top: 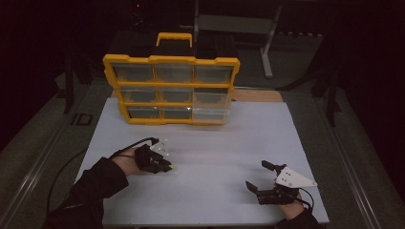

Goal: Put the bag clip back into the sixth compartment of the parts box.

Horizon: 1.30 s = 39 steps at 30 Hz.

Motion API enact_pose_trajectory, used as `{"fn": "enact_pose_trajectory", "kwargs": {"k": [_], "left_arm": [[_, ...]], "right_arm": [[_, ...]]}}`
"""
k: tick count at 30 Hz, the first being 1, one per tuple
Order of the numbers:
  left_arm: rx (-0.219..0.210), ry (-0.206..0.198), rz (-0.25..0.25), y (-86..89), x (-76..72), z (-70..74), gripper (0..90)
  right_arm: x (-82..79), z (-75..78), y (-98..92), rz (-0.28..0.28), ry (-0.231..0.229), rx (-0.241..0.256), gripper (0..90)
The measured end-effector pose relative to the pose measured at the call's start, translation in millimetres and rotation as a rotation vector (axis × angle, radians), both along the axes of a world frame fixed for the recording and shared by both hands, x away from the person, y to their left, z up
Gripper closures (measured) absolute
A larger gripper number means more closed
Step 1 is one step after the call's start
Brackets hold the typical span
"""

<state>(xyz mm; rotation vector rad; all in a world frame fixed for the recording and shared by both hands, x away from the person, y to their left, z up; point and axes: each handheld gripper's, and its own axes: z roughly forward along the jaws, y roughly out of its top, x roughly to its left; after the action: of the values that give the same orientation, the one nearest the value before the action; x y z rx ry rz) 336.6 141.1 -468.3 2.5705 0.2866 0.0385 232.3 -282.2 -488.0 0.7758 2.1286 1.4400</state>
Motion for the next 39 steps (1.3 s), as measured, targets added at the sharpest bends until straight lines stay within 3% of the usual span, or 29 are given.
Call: {"fn": "enact_pose_trajectory", "kwargs": {"k": [2, 11, 18, 25, 31, 39], "left_arm": [[0.004, -0.013, -0.004, -1.1, -1.0, 3.8, 78.7], [-0.038, 0.004, -0.010, -9.2, -5.4, 26.3, 78.7], [-0.032, 0.005, -0.035, -18.0, -8.2, 43.5, 78.7], [-0.069, -0.017, -0.066, -26.5, -7.7, 69.1, 78.7], [-0.073, -0.041, -0.100, -36.0, -5.1, 90.0, 78.7], [-0.076, -0.059, -0.105, -45.8, 0.1, 113.8, 78.7]], "right_arm": [[-0.1, -0.2, -0.2, -0.001, 0.003, 0.001, 9.1], [0.0, 0.1, -0.8, 0.000, 0.000, 0.010, 9.1], [-0.5, 0.7, -1.1, -0.004, -0.003, 0.017, 9.1], [-0.1, 1.1, -1.6, 0.002, -0.011, 0.029, 9.1], [-0.5, 1.1, -1.4, 0.000, -0.011, 0.020, 9.1], [-0.7, 1.6, -1.0, 0.002, -0.012, 0.025, 9.1]]}}
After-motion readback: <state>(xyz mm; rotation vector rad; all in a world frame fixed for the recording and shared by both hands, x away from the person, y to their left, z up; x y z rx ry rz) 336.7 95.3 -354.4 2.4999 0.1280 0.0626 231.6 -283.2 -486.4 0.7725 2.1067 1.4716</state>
